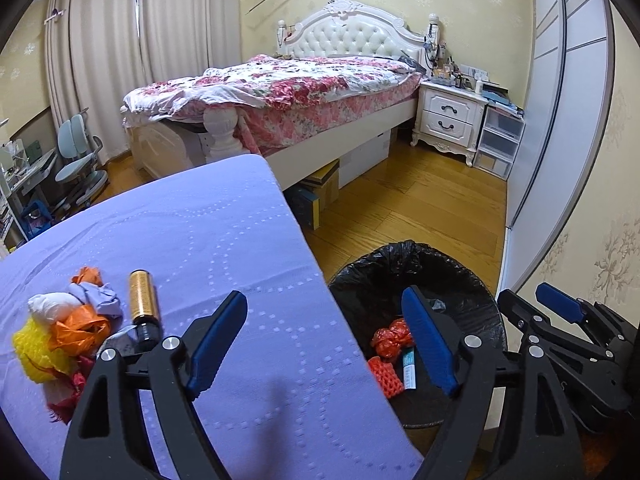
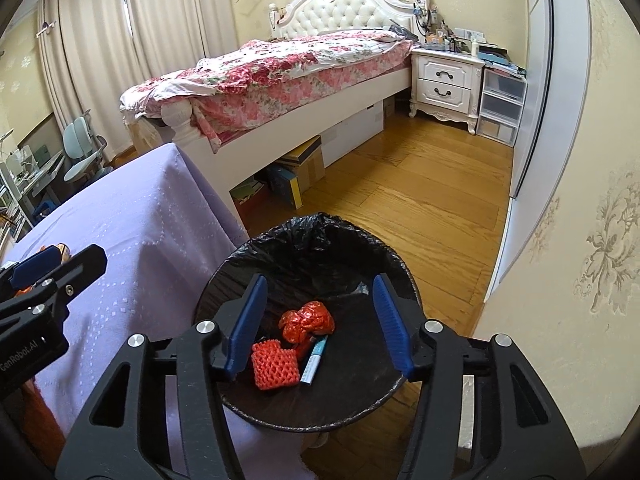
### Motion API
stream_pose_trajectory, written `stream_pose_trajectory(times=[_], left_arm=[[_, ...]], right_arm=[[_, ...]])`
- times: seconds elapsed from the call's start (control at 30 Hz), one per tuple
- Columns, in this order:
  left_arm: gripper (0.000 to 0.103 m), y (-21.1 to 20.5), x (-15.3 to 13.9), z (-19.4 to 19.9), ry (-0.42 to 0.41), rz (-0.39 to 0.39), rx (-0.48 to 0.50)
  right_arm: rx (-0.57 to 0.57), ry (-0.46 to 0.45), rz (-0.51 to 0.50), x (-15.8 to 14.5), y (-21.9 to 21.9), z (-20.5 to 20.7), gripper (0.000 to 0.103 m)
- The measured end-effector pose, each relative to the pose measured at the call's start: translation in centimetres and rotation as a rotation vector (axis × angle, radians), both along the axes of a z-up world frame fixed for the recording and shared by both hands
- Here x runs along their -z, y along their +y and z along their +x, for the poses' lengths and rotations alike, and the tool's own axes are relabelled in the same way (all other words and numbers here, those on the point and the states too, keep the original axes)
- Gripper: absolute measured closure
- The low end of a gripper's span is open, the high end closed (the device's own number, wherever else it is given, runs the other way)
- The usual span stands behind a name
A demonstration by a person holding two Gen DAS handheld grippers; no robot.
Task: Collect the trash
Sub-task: 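Move both open tools back over the remaining trash on the table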
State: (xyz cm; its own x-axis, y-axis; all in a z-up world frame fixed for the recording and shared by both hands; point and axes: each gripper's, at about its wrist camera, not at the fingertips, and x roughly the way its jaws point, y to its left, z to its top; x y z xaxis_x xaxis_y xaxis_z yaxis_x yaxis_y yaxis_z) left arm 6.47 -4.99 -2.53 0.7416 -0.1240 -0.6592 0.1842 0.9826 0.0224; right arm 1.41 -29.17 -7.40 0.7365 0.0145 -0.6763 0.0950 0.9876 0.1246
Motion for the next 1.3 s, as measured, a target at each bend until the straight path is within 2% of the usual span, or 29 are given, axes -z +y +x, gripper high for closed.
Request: stream_pose_trajectory(times=[0.3,0.53,0.87,1.3], left_arm=[[0.023,3.4,-0.8,-1.7,-0.014,-0.004,-0.065],[0.023,7.7,-1.6,-3.5,-0.029,-0.02,-0.15],[0.023,14.8,-0.9,-6.7,-0.02,-0.029,-0.298],[0.023,22.8,0.8,-9.5,-0.001,0.003,-0.483]], right_arm=[[-0.06,-0.001,-0.01,-0.9,3.2,-0.6,0.048],[-0.132,-0.014,-0.03,-1.8,6.8,-1.1,0.048],[-0.284,-0.012,-0.056,-2.3,13.6,-2.3,0.047],[-0.469,-0.008,-0.081,-3.1,22.0,-3.6,0.046]])
